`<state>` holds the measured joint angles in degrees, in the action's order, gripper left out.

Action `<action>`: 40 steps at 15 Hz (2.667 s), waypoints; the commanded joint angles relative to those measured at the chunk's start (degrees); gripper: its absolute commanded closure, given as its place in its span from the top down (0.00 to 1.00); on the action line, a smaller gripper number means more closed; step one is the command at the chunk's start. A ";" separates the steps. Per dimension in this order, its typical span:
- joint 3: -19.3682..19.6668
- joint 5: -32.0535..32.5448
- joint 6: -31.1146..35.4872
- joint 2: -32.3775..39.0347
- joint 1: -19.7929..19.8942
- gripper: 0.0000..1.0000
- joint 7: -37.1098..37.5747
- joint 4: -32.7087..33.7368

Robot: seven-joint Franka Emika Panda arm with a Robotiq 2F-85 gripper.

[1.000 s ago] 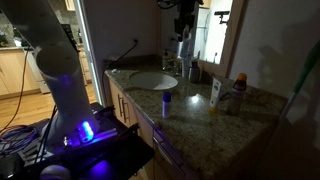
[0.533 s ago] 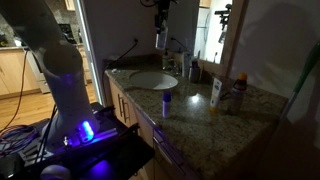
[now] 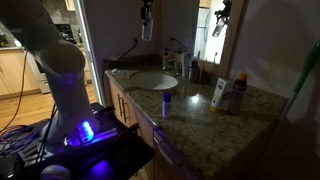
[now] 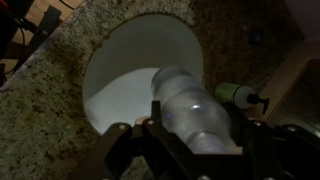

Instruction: Pick the clear bottle on the left and put it near the sink

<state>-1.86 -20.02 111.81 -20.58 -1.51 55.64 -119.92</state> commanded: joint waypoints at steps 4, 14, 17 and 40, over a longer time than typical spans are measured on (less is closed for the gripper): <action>-7.82 -6.80 3.02 5.20 -6.58 0.38 -4.91 3.26; -10.84 -5.03 6.61 7.10 -7.89 0.38 -2.88 0.50; -15.99 0.26 13.80 12.15 -10.26 0.38 -1.88 1.05; -15.97 34.57 27.78 36.63 -24.78 0.38 20.17 9.04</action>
<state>-19.69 15.85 139.86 16.14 -24.48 76.04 -111.08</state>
